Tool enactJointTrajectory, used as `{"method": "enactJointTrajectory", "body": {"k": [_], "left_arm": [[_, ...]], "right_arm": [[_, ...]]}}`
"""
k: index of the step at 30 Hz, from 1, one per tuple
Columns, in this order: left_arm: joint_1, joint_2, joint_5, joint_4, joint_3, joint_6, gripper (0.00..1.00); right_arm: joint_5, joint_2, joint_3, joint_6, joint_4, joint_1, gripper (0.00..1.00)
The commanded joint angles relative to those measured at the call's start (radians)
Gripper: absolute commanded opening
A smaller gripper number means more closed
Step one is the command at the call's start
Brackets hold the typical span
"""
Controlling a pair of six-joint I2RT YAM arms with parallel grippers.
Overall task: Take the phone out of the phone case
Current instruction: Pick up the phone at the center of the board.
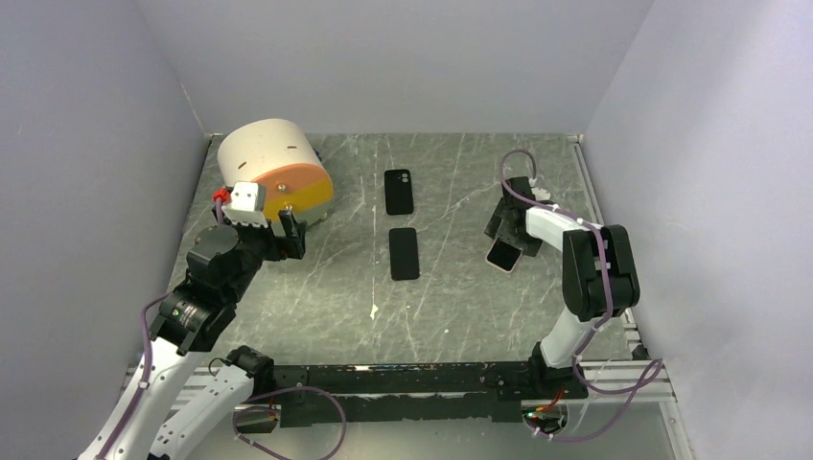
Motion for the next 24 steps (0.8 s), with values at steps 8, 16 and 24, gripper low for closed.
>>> {"method": "enactJointTrajectory", "body": {"k": [8, 16, 24], "left_arm": [[0.015, 0.008, 0.042, 0.016, -0.004, -0.028, 0.94], [0.033, 0.034, 0.127, 0.01, 0.012, -0.051, 0.94], [0.037, 0.107, 0.257, -0.037, 0.06, -0.104, 0.94]], "right_arm": [[-0.028, 0.001, -0.015, -0.009, -0.034, 0.041, 0.67], [-0.128, -0.092, -0.059, -0.096, 0.046, 0.05, 0.35], [-0.223, -0.213, -0.079, -0.354, 0.152, 0.162, 0.22]]}}
